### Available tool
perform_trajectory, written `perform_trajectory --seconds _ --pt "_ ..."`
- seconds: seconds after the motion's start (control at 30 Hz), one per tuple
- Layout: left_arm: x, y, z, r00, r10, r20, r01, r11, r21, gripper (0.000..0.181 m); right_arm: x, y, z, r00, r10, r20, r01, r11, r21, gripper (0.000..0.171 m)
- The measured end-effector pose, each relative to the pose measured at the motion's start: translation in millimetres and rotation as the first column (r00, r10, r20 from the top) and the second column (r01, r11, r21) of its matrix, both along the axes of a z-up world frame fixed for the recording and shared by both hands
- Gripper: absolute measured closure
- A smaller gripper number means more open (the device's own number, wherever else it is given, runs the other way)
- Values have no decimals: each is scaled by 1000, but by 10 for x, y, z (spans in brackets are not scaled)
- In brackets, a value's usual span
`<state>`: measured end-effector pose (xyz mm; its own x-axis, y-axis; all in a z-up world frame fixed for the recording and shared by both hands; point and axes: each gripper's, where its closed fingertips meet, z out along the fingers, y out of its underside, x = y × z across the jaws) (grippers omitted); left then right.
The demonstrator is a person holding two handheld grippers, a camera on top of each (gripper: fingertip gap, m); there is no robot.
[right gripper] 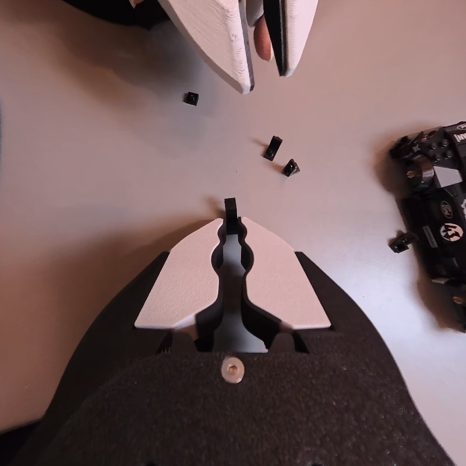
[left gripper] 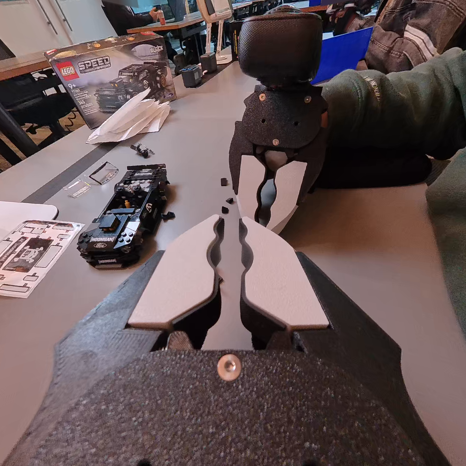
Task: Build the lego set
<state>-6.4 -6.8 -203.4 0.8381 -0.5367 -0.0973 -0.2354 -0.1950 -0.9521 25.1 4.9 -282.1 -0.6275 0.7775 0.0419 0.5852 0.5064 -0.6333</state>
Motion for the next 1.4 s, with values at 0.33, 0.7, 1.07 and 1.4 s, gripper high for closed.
perform_trajectory --seconds 0.33,0.7,1.07,1.4 --pt "8 -5 -15 1000 -8 4 8 1000 -8 170 -7 -14 45 1000 -5 -22 4 999 -32 158" --pt "-26 6 3 1000 6 26 -6 1000 -7 170 9 363 442 979 -147 -143 125 980 -155 151" --pt "-202 54 115 993 99 58 -102 994 49 181 93 962 461 928 -332 -172 309 940 -148 171" --pt "-580 80 274 946 247 208 -263 963 53 181 108 991 251 938 -323 -127 317 946 -69 152"
